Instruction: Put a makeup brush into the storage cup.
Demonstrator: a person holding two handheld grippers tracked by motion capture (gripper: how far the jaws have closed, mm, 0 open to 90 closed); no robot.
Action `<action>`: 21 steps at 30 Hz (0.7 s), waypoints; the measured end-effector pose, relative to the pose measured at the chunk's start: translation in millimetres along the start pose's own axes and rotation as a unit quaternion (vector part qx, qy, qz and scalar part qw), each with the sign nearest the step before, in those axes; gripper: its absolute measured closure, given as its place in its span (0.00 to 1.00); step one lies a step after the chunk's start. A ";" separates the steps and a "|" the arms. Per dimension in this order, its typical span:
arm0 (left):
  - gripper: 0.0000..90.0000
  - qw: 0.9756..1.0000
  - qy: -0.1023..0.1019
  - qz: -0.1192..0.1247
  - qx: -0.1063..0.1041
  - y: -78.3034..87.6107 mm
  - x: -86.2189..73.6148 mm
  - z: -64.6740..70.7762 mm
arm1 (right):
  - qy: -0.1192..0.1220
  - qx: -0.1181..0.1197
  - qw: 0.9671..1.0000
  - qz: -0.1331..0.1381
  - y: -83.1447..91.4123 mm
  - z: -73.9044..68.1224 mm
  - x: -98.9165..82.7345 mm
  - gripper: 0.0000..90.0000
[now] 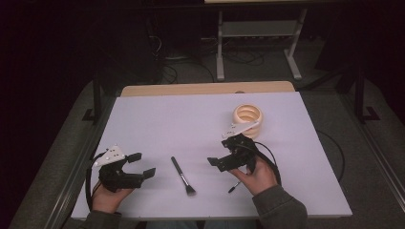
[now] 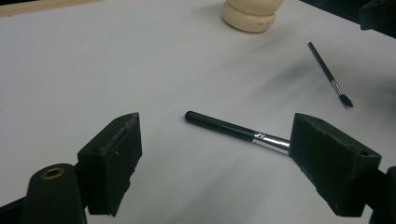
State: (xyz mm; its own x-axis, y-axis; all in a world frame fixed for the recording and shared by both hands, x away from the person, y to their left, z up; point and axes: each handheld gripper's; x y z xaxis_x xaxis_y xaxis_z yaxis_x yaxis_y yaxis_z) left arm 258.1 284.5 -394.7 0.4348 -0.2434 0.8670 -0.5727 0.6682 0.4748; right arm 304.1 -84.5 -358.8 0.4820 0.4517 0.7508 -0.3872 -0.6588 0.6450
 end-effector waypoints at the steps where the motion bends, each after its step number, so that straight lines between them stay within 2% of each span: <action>1: 0.19 1.000 -0.004 -0.001 0.000 0.0 0.1 -0.8 | 0.002 0.001 1.000 -0.003 -1.8 -1.1 2.2 0.24; 11: 0.19 1.000 0.002 0.000 0.000 0.7 -0.4 -1.0 | 0.012 0.012 1.000 -0.021 -23.2 -10.1 16.5 0.31; 21: 0.19 1.000 -0.003 0.001 -0.002 2.0 0.4 -1.3 | 0.018 0.024 0.999 -0.039 -44.1 -22.0 29.1 0.37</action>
State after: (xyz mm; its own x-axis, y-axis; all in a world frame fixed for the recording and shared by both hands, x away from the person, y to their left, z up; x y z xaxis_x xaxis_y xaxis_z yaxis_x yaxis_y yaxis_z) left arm 258.0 286.6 -393.6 0.4292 -0.2472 0.8687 -0.5709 0.6711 0.4730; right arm 317.9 -29.1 -362.2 0.4799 0.5232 0.7042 -0.3106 -0.6494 0.6941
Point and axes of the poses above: each handheld gripper's, and its own axes: y roughly backward along the jaws, x roughly out of its top, z roughly to its right, and after that the axes turned 2 degrees about z, right-handed
